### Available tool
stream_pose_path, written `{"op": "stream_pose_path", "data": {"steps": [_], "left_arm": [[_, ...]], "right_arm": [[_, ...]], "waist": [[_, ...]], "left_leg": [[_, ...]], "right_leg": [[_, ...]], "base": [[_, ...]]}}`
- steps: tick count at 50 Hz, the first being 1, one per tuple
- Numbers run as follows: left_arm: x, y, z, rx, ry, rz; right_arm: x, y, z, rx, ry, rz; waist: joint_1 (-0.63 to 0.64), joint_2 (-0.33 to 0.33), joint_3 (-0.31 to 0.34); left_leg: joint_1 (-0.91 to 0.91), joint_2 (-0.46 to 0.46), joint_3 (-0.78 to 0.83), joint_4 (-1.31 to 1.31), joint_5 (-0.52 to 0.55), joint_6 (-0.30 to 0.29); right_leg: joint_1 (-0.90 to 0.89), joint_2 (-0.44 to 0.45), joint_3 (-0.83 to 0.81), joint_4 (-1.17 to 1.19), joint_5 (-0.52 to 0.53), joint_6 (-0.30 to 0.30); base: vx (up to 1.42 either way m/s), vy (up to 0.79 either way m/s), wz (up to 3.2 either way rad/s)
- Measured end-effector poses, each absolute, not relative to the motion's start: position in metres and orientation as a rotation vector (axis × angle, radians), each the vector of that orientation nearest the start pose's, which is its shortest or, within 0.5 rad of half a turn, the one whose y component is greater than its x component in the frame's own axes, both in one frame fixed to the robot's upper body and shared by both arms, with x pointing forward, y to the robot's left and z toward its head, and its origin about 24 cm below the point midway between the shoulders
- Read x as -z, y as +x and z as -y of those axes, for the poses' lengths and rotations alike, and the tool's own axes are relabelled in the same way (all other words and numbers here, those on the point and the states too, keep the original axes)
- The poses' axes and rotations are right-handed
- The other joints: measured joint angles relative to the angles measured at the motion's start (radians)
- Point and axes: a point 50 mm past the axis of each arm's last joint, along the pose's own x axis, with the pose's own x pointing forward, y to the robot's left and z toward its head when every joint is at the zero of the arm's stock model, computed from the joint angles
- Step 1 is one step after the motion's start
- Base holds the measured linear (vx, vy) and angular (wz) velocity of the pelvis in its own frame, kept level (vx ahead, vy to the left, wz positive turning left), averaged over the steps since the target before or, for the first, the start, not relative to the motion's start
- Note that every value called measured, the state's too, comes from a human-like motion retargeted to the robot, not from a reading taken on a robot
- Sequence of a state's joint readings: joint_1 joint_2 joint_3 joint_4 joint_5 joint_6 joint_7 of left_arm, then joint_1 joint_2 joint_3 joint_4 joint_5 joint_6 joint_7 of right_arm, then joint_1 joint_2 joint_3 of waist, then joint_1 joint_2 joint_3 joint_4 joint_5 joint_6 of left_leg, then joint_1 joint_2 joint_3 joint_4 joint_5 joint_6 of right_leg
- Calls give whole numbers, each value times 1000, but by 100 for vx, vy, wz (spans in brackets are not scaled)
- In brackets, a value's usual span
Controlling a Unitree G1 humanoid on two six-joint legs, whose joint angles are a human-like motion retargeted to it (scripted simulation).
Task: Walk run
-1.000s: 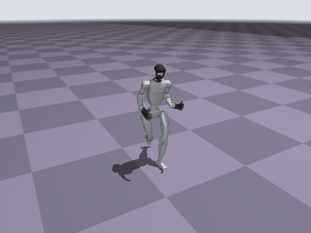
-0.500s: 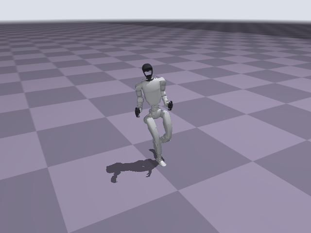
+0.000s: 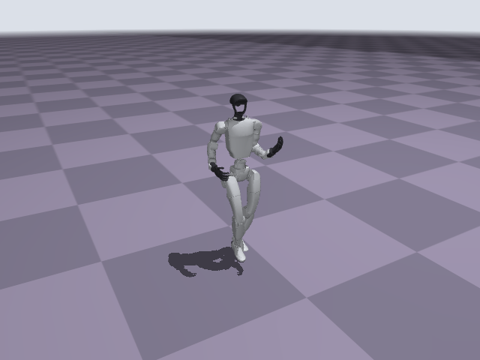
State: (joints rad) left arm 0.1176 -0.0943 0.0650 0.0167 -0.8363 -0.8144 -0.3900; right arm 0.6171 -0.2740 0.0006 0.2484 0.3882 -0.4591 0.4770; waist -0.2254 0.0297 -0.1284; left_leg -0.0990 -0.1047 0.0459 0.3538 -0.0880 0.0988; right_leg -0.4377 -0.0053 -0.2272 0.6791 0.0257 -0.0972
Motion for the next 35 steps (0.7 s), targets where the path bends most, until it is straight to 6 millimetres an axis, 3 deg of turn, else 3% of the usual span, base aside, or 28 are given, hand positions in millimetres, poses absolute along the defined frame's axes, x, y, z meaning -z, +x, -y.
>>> {"op": "stream_pose_path", "data": {"steps": [3,5,7,8,10,11,12,13,15,17,18,20,23,26,28,30,32,33,35], "left_arm": [[-77,202,-196,-45,-575,758],[-78,203,-196,54,-553,696],[-75,200,-196,133,-524,635],[-74,198,-196,156,-503,611],[-73,194,-199,141,-441,589],[-65,186,-203,105,-404,558],[-54,177,-205,69,-372,515],[-37,165,-206,32,-351,446],[-3,157,-189,6,-453,330],[31,142,-173,-43,-726,206],[43,132,-169,-47,-851,170],[55,116,-172,-53,-913,123],[49,106,-198,-31,-707,99],[37,109,-218,7,-536,103],[30,115,-225,33,-489,118],[22,123,-230,56,-466,140],[15,135,-230,73,-451,178],[13,139,-230,65,-438,195],[12,145,-227,39,-406,221]], "right_arm": [[48,53,254,-104,-53,-396],[45,45,261,-55,-103,-410],[43,47,259,-5,-67,-379],[41,51,256,20,-26,-345],[34,66,248,44,55,-254],[33,72,241,44,80,-228],[34,78,232,45,105,-206],[37,85,222,49,129,-193],[44,117,230,105,214,-140],[42,148,197,12,345,-74],[37,162,178,-28,413,-24],[22,180,155,-89,493,65],[-2,197,142,-213,480,167],[-22,207,134,-335,381,234],[-35,212,132,-401,295,272],[-46,216,128,-466,212,306],[-55,224,126,-528,132,325],[-55,228,125,-565,99,316],[-44,233,126,-644,48,254]], "waist": [[-119,12,45],[-166,12,73],[-177,11,89],[-188,-4,99],[-187,-67,110],[-155,-79,81],[-127,-79,61],[-109,-59,60],[-108,-19,39],[-53,-29,8],[-35,-29,-2],[1,-27,1],[61,-39,34],[142,-53,82],[178,-67,102],[214,-65,117],[278,-74,129],[307,-103,124],[244,-137,109]], "left_leg": [[172,21,-55,-95,291,-124],[276,31,-116,-118,433,-202],[344,48,-140,-83,521,-291],[367,48,-141,-32,550,-325],[378,39,-72,133,604,-332],[344,17,-62,233,580,-329],[308,13,-44,348,530,-309],[268,46,-7,494,427,-255],[85,85,-93,722,237,-215],[-40,75,52,749,79,-104],[-98,64,99,722,18,-76],[-206,10,108,605,-69,-59],[-279,-86,71,272,-106,-43],[-266,-72,210,-81,-96,23],[-235,-78,323,-235,-114,21],[-199,-69,427,-296,-122,-22],[-170,-6,516,-237,-26,100],[-146,38,541,-179,-51,147],[-199,-62,254,9,-180,163]], "right_leg": [[-25,-6,117,-372,-14,81],[-22,-21,212,-550,-64,134],[-21,-80,201,-615,-143,233],[-17,-114,177,-605,-155,247],[7,-185,132,-507,-30,265],[-26,-165,122,-399,15,162],[-44,-120,144,-293,14,89],[-32,-21,233,-192,-78,77],[4,-87,52,-142,-143,69],[55,-72,97,-149,-177,61],[78,-58,108,-171,-169,56],[164,-41,94,-269,-115,71],[317,1,46,-447,31,112],[468,48,-56,-540,123,116],[544,76,-88,-554,175,123],[586,124,-53,-511,256,158],[605,120,-38,-406,374,233],[619,94,-47,-348,434,246],[541,80,-92,-60,498,225]], "base": [[179,-46,160],[165,-57,105],[165,-66,77],[164,-72,80],[177,-88,23],[215,-112,-65],[235,-115,-79],[190,-82,19],[117,-38,118],[135,-23,-45],[128,-10,-58],[100,-3,15],[108,-20,53],[92,-31,22],[116,-34,36],[94,-35,10],[128,-70,-82],[146,-104,-66],[142,-48,101]]}}
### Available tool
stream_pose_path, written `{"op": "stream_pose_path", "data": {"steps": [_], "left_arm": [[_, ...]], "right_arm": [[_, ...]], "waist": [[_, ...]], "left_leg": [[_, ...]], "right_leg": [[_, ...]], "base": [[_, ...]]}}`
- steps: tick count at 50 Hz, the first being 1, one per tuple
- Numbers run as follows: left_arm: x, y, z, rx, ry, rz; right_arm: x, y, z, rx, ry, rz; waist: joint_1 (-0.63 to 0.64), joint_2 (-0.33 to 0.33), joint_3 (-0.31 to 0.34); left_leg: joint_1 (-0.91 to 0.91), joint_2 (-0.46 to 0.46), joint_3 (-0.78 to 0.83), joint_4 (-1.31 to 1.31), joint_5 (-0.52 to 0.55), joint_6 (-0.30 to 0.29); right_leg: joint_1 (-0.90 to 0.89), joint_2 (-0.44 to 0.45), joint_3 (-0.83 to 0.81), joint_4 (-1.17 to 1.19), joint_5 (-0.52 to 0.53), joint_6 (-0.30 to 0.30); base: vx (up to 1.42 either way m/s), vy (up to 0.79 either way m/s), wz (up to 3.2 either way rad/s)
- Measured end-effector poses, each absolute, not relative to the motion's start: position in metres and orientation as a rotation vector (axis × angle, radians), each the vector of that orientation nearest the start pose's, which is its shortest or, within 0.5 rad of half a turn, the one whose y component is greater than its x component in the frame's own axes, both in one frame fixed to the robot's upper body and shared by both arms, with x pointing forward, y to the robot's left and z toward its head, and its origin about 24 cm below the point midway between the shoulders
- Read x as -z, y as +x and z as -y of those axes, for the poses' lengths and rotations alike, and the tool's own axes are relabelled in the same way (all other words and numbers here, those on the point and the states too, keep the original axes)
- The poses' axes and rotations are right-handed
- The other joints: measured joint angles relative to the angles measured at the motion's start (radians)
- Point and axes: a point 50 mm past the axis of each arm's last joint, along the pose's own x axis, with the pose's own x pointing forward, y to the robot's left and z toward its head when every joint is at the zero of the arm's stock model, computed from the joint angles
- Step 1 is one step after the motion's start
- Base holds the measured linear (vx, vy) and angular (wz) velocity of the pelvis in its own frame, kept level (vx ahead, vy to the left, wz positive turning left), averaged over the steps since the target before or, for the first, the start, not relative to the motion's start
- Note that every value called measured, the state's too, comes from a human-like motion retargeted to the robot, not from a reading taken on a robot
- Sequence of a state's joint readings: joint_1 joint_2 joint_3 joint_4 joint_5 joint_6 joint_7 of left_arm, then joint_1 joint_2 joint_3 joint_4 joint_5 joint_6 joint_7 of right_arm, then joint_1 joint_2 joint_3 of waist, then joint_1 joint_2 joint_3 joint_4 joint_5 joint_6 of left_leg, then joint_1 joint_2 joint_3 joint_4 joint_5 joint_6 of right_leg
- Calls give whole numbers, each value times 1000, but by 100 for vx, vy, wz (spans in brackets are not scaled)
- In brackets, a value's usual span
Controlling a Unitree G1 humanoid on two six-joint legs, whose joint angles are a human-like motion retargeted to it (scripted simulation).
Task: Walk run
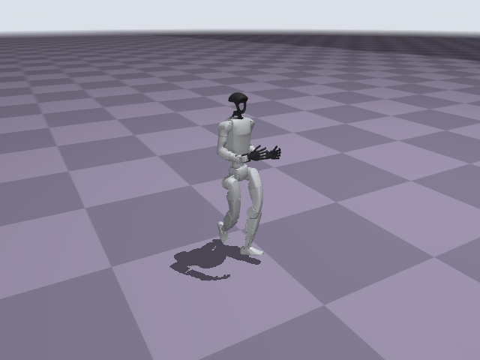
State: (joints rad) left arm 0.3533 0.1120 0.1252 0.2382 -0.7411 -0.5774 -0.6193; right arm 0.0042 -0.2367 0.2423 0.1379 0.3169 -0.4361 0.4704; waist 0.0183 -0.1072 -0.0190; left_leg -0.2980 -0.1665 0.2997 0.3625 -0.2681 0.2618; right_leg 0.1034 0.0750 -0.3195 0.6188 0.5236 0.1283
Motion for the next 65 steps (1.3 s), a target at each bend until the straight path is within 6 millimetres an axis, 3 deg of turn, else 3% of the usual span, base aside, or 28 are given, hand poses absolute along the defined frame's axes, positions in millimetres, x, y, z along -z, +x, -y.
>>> {"op": "stream_pose_path", "data": {"steps": [2,3,5,7,9,12,15,17,20,22,23,25,28,29,32,34,35,41,45,47,50,51,53,55,57,58,60,65], "left_arm": [[11,155,-226,-86,-404,296],[11,160,-223,-172,-429,327],[1,178,-197,-298,-556,430],[-6,181,-195,-339,-675,513],[-7,184,-193,-227,-699,503],[-11,193,-188,48,-619,410],[-20,198,-197,196,-492,368],[-26,198,-208,224,-413,364],[-29,197,-225,223,-313,343],[-22,190,-230,178,-302,316],[-17,185,-233,144,-313,301],[0,171,-229,81,-369,264],[31,155,-201,-4,-507,188],[38,149,-193,-33,-552,163],[55,129,-182,-79,-650,97],[60,119,-184,-60,-642,58],[61,116,-186,-33,-621,42],[43,113,-210,85,-353,33],[39,120,-212,19,-300,63],[40,124,-208,-26,-342,80],[43,127,-201,-92,-418,106],[44,127,-201,-110,-427,109],[45,129,-203,-128,-434,116],[44,137,-202,-128,-447,134],[38,150,-197,-82,-460,169],[32,158,-195,-53,-452,201],[18,176,-191,-16,-424,280],[-23,211,-181,61,-315,474]], "right_arm": [[-16,226,116,-767,-12,117],[1,220,111,-810,-43,23],[32,206,126,-797,-119,-144],[53,183,152,-691,-139,-263],[69,157,171,-555,-94,-345],[84,115,190,-308,35,-431],[91,79,184,-84,163,-459],[90,71,176,22,207,-434],[84,78,161,81,213,-367],[81,91,148,-4,200,-343],[81,99,142,-74,197,-337],[81,113,131,-219,200,-333],[75,140,127,-363,178,-303],[71,149,125,-385,157,-277],[51,178,125,-380,85,-159],[34,192,125,-365,58,-69],[26,198,125,-353,51,-26],[-8,213,138,-287,43,139],[-7,209,144,-279,13,131],[3,203,145,-268,10,84],[19,192,142,-266,34,6],[25,188,139,-268,49,-22],[39,179,135,-267,73,-84],[54,167,131,-277,73,-159],[66,157,139,-258,44,-229],[70,152,145,-243,25,-255],[77,142,166,-207,-50,-305],[84,110,206,-84,-255,-402]], "waist": [[-118,67,-19],[-163,120,-29],[-147,183,-40],[-154,217,-31],[-185,237,-24],[-250,245,-30],[-313,211,-27],[-344,180,-13],[-330,112,4],[-305,70,-4],[-296,70,-16],[-267,82,-48],[-312,104,-65],[-306,89,-69],[-262,45,-55],[-199,21,-36],[-170,13,-27],[-39,18,9],[-31,45,-15],[-27,43,-28],[30,-18,-37],[56,-40,-42],[70,-35,-52],[35,8,-43],[-16,48,-44],[-35,106,-60],[-47,173,-78],[-165,252,-74]], "left_leg": [[-88,64,-94,178,-31,0],[-75,140,-56,213,-62,0],[22,167,-9,148,-75,0],[121,99,-78,15,-6,0],[181,53,-147,-80,87,0],[272,4,-289,-188,196,-9],[351,-59,-478,-206,235,-5],[406,-87,-574,-188,221,0],[473,-141,-639,-126,202,-1],[489,-171,-635,-41,242,-46],[473,-171,-621,25,293,-87],[392,-166,-510,189,462,-215],[222,38,-261,464,582,-448],[198,61,-195,495,584,-460],[96,58,-104,544,503,-377],[14,41,-88,506,464,-357],[-23,37,-89,477,421,-355],[-181,124,133,155,193,-183],[-201,74,330,-96,95,-146],[-167,35,385,-167,107,-138],[-109,-14,357,-201,152,0],[-74,-15,362,-201,108,0],[-72,3,203,-160,52,0],[-50,45,110,-91,10,0],[32,44,83,-82,-38,0],[59,85,40,-114,-32,0],[84,112,-27,-147,-21,0],[180,101,-247,-223,-3,0]], "right_leg": [[-163,134,200,247,-16,37],[-212,169,246,282,-65,21],[-292,178,318,301,-178,-84],[-353,10,195,245,-282,-258],[-400,-92,115,131,-364,-312],[-454,-106,144,-120,-411,-252],[-469,-83,332,-373,-426,-123],[-477,-75,475,-481,-465,-70],[-464,-60,695,-551,-472,109],[-454,-75,635,-509,-351,103],[-451,-55,592,-465,-425,55],[-458,-74,561,-379,-529,49],[-398,-92,496,-379,-586,26],[-374,-131,433,-396,-586,19],[-302,-189,322,-446,-568,-16],[-256,-204,272,-482,-551,-16],[-234,-214,218,-500,-543,-10],[-115,-154,39,-557,-586,32],[-41,-64,-95,-591,-620,42],[-7,-37,-133,-584,-596,54],[31,-75,-113,-529,-444,88],[47,-91,-116,-495,-347,79],[34,-79,-94,-386,-134,25],[-45,-59,-39,-139,0,-56],[-145,-50,-1,113,-4,-117],[-186,27,29,96,-17,-108],[-291,39,59,162,-125,-143],[-535,-156,-60,198,-416,-319]], "base": [[112,50,125],[92,58,47],[79,59,47],[90,55,202],[63,35,321],[70,10,385],[77,-21,344],[91,-35,263],[77,-24,141],[90,-28,76],[98,-29,79],[83,-15,133],[76,3,237],[70,5,155],[60,4,148],[49,-3,118],[37,-8,140],[55,-6,170],[72,-2,193],[91,-2,158],[93,-18,31],[120,-38,-39],[137,-12,36],[113,18,150],[113,19,210],[103,23,203],[81,17,183],[83,-1,260]]}}
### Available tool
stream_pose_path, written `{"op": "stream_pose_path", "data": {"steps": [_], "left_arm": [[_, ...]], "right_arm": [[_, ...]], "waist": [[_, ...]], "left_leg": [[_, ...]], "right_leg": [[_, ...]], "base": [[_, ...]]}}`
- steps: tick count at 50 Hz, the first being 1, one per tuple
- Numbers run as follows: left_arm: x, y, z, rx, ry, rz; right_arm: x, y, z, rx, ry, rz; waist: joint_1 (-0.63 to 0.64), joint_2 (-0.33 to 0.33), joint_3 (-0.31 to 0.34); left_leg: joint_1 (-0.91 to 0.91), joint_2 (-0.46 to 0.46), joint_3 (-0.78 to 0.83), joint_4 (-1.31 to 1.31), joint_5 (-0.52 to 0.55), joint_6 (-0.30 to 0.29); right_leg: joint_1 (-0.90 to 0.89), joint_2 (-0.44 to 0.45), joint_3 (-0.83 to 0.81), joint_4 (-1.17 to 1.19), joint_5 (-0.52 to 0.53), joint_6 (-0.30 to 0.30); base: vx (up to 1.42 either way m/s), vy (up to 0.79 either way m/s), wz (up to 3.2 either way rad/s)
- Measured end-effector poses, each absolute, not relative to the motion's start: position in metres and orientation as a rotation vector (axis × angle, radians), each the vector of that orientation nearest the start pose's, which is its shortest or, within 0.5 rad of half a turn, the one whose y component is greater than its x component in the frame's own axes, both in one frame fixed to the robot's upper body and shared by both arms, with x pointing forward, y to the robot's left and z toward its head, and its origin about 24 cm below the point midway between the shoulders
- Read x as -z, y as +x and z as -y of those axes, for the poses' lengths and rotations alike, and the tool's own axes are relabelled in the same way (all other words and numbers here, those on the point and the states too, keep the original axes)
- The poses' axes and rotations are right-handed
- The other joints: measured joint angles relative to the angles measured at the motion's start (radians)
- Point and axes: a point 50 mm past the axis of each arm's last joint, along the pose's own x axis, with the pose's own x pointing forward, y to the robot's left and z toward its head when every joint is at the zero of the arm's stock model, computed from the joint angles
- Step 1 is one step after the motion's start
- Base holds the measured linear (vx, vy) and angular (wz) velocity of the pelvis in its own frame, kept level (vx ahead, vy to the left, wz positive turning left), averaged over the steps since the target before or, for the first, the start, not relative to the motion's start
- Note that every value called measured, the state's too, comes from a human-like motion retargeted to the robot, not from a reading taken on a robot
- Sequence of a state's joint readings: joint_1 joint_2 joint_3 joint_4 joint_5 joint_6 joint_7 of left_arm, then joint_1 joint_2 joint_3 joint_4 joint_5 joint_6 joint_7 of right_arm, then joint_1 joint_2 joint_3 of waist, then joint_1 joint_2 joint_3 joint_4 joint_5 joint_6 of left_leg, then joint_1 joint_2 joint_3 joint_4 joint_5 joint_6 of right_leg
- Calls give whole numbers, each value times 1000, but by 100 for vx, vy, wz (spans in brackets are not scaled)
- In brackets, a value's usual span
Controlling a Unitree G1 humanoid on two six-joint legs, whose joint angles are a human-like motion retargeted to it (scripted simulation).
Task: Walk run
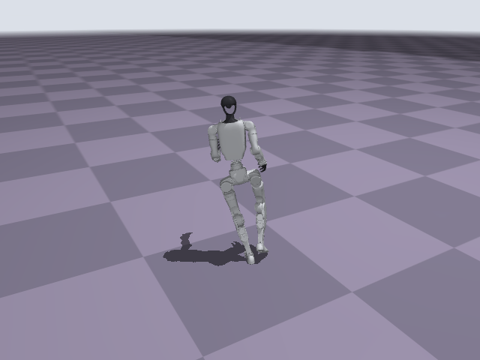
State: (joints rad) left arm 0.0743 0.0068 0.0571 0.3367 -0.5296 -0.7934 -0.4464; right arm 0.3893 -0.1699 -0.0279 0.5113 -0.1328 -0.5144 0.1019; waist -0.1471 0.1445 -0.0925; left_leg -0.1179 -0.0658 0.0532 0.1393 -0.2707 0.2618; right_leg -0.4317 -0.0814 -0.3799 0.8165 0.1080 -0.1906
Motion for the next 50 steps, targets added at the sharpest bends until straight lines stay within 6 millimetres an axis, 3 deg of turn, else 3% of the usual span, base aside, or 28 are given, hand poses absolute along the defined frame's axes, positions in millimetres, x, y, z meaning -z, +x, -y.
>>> {"op": "stream_pose_path", "data": {"steps": [2,6,9,11,12,15,17,18,20,22,25,27,29,30,31,33,35,37,38,40,43,45,48,50], "left_arm": [[-38,221,-179,93,-291,533],[-58,231,-188,120,-231,609],[-58,228,-198,89,-193,611],[-48,221,-204,32,-187,578],[-41,216,-207,-1,-191,552],[-7,194,-210,-95,-223,419],[21,173,-211,-141,-236,284],[35,160,-209,-153,-248,205],[59,134,-204,-170,-283,56],[73,111,-200,-180,-315,-35],[84,72,-201,-218,-319,-129],[85,49,-207,-267,-297,-165],[84,34,-212,-311,-288,-180],[83,29,-215,-332,-289,-180],[82,29,-217,-353,-297,-168],[79,36,-219,-376,-307,-121],[72,55,-220,-368,-304,-49],[59,83,-220,-355,-286,48],[51,100,-220,-343,-273,104],[28,135,-223,-320,-239,227],[-7,176,-220,-270,-220,407],[-41,215,-222,-235,-281,591],[-86,249,-204,-81,-434,803],[-108,253,-203,-15,-449,895]], "right_arm": [[84,100,214,-48,-319,-420],[84,89,221,-1,-396,-435],[80,91,224,31,-410,-411],[78,99,223,37,-401,-383],[76,105,222,38,-394,-364],[68,127,220,49,-375,-286],[58,145,215,50,-364,-205],[52,155,212,54,-354,-157],[34,180,204,50,-328,-42],[8,211,196,20,-294,98],[-37,248,187,-39,-236,295],[-63,260,186,-62,-215,402],[-81,263,190,-54,-235,479],[-88,262,193,-41,-257,507],[-89,260,197,-29,-293,508],[-82,253,204,-1,-371,468],[-59,241,212,34,-447,343],[-27,226,213,32,-457,179],[-12,218,212,11,-447,107],[20,199,203,-38,-398,-34],[86,129,189,-104,-340,-365],[112,84,193,-138,-297,-559],[122,12,203,-168,-162,-764],[117,-21,213,-117,-135,-834]], "waist": [[-65,9,6],[-140,-33,30],[-155,-57,60],[-183,-50,82],[-198,-42,86],[-231,7,63],[-232,29,39],[-229,46,37],[-225,34,54],[-166,-23,64],[-79,-48,78],[-24,-48,81],[33,-62,75],[72,-73,71],[124,-100,67],[213,-148,67],[264,-178,84],[266,-225,126],[226,-247,152],[108,-284,163],[-2,-186,118],[-55,-132,120],[-98,-135,98],[-181,-111,92]], "left_leg": [[34,-11,-82,-18,-4,0],[126,-55,-178,-43,-40,0],[204,-77,-221,-37,-68,-11],[243,-64,-242,-19,-45,-50],[254,-56,-247,-8,-10,-79],[235,-28,-256,53,195,-213],[192,-23,-225,158,431,-346],[152,-16,-203,262,545,-409],[24,-24,-124,582,679,-463],[-106,-56,-27,827,671,-447],[-337,-38,52,1065,450,-409],[-503,38,113,1131,310,-306],[-624,78,164,1052,230,-243],[-674,88,189,979,210,-227],[-704,93,244,878,189,-199],[-737,85,313,636,153,-170],[-701,49,324,357,129,-183],[-610,-14,325,206,101,-189],[-566,-47,343,217,125,-114],[-480,-135,335,338,-18,0],[-427,-44,53,498,-144,-60],[-371,9,-8,567,-238,-110],[-192,21,15,469,-228,-144],[-53,28,-25,332,-98,-200]], "right_leg": [[-83,-24,25,-91,-37,38],[-223,-22,222,-322,-58,225],[-295,-50,239,-444,-97,327],[-321,-53,195,-465,-126,363],[-337,-51,176,-450,-141,359],[-381,-36,142,-349,-165,245],[-358,-45,162,-281,-287,240],[-348,-24,180,-231,-354,198],[-296,-20,200,-191,-443,156],[-224,-27,272,-182,-516,170],[-115,10,290,-176,-604,154],[-12,42,268,-245,-602,146],[108,76,245,-355,-542,143],[170,105,242,-427,-473,143],[236,119,262,-501,-341,156],[356,123,280,-605,-28,186],[465,111,267,-665,301,219],[509,41,213,-499,416,247],[491,11,212,-304,416,255],[444,75,250,-51,416,233],[330,273,149,119,395,175],[132,335,171,307,243,185],[-121,142,90,397,-23,70],[-246,22,42,311,-124,58]], "base": [[88,-20,266],[95,-32,166],[107,-37,71],[101,-36,70],[132,-44,57],[146,-43,41],[158,-44,1],[144,-36,2],[117,-25,-13],[164,-28,-88],[170,-15,-67],[153,-12,-11],[196,-16,8],[169,-22,-43],[177,-20,-69],[233,-9,-57],[211,-8,18],[195,-20,110],[197,-35,235],[196,-50,271],[238,-55,133],[202,-58,83],[209,-67,111],[205,-71,163]]}}
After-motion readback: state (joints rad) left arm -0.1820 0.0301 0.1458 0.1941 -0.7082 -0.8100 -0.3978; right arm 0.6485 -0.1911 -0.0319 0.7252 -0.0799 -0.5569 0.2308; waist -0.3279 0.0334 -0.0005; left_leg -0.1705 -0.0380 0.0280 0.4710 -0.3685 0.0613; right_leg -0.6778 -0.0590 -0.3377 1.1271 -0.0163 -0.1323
